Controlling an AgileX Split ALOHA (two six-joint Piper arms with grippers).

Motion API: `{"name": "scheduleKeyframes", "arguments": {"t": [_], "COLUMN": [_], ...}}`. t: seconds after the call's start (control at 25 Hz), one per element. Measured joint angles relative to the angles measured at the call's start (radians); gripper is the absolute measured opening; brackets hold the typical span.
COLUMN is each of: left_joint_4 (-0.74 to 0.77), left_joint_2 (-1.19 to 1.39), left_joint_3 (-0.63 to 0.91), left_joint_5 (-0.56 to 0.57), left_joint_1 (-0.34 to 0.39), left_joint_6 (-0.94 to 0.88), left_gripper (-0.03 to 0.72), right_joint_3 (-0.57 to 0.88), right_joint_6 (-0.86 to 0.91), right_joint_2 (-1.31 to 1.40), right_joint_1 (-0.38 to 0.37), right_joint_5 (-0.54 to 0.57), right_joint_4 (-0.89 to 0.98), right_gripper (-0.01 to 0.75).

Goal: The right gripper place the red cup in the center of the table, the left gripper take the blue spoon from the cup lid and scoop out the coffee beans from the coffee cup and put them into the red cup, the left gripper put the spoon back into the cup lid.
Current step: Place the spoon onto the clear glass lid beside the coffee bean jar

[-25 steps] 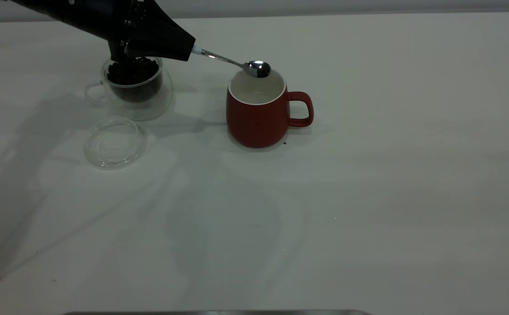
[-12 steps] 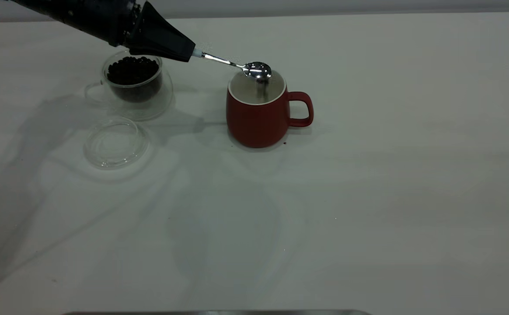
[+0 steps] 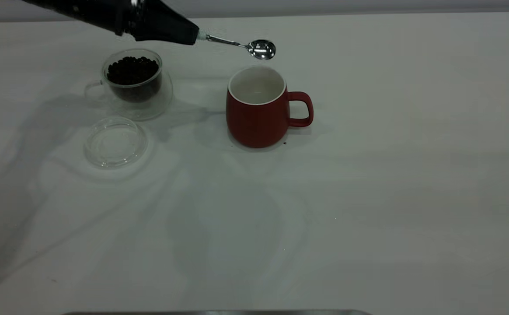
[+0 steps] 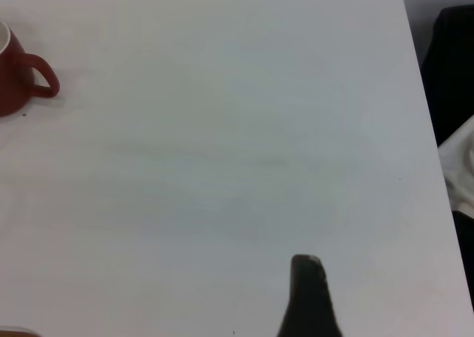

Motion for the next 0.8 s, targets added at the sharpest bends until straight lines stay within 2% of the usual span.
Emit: {"name": "scheduleKeyframes", "arguments": {"t": [0.16, 0.44, 0.8], "left_joint_4": [0.063, 0.172, 0.244], "left_joint_2": [-0.052, -0.202, -0.25], "left_joint_3": [0.0, 0.026, 0.244], "left_joint_5": [0.04, 0.046, 0.047], "left_joint_1": [0.051, 0.224, 0.477], "left_joint_6": [-0.234, -0.498, -0.486], "left_gripper": [0.114, 0.114, 0.114], "right_joint_3": [0.0, 0.0, 0.0], "right_joint_6": [0.0, 0.0, 0.0], "right_joint_2": [0.0, 0.0, 0.0], "right_joint_1": [0.0, 0.0, 0.0], "right_joint_5": [0.0, 0.0, 0.0], "right_joint_4": [0.0, 0.0, 0.0], "right_gripper": [0.587, 0.587, 0.587]}}
